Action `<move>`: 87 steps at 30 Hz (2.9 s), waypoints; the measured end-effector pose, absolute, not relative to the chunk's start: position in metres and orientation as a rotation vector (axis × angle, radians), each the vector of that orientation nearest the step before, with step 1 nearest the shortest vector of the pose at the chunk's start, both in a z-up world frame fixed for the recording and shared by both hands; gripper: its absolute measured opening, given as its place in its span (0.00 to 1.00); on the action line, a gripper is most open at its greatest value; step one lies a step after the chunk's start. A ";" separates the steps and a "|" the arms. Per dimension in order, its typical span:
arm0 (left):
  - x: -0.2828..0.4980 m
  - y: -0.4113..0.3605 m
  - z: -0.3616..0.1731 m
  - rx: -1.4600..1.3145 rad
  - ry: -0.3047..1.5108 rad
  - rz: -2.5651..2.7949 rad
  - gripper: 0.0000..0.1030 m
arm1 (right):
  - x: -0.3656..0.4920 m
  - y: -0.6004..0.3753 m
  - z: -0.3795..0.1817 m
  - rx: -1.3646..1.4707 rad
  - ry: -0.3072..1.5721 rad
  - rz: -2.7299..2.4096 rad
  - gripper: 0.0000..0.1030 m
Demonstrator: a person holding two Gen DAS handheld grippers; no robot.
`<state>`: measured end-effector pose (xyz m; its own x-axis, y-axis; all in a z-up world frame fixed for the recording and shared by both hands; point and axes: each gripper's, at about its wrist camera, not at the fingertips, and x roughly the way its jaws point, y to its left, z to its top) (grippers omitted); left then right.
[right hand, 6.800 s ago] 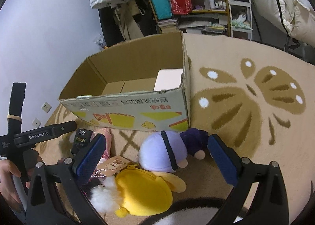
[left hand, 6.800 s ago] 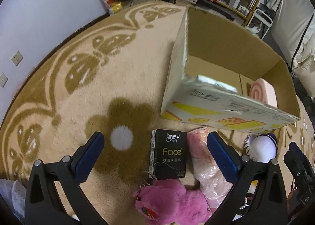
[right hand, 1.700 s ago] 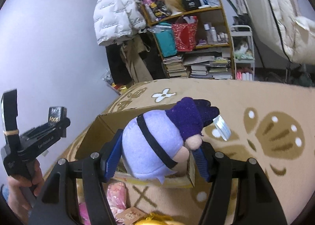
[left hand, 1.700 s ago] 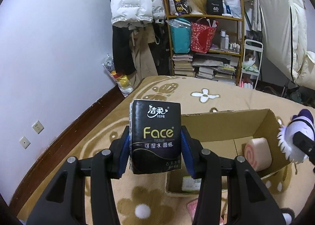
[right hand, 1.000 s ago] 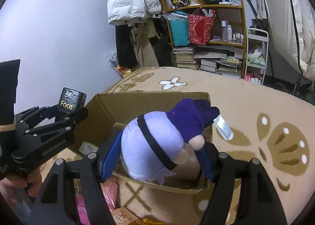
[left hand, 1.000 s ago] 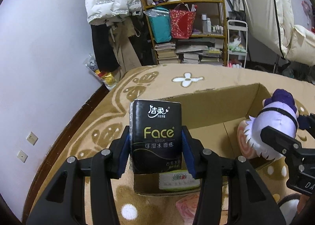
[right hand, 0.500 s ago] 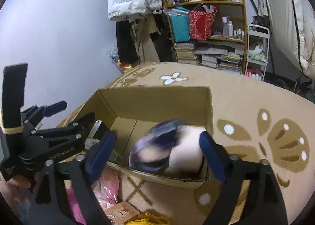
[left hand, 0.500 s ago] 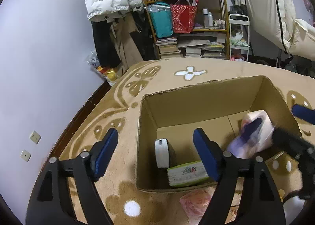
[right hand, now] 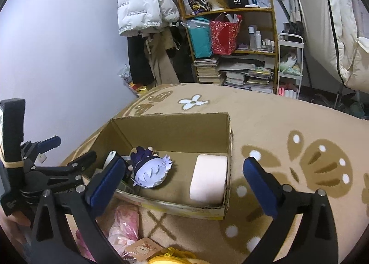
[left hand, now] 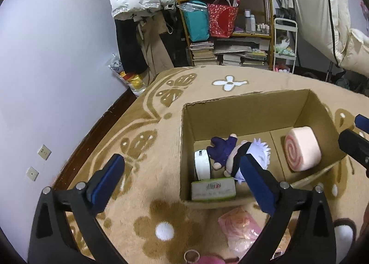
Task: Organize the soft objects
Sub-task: 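Open the left tool over the box while the right tool drops the doll inside, then grasp the pink strawberry plush with the left tool while the right tool grasps the yellow duck plush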
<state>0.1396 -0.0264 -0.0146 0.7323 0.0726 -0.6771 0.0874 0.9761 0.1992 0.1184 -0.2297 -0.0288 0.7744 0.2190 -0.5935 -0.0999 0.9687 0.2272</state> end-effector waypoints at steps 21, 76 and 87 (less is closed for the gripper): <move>0.080 0.002 -0.012 0.149 0.936 -0.081 1.00 | 0.064 -0.217 0.011 0.217 0.633 0.167 1.00; 0.095 0.019 -0.156 -0.137 1.412 -0.073 1.00 | 0.062 -0.218 -0.132 0.346 1.085 0.056 1.00; 0.090 0.007 -0.151 -0.107 1.381 -0.115 0.82 | 0.065 -0.218 -0.145 0.389 1.143 0.071 0.89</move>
<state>0.0897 0.0066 -0.1510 0.1852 -0.1442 -0.9721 0.0185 0.9895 -0.1432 0.0649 -0.2183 -0.1455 0.4205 0.2510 -0.8719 0.1419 0.9309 0.3365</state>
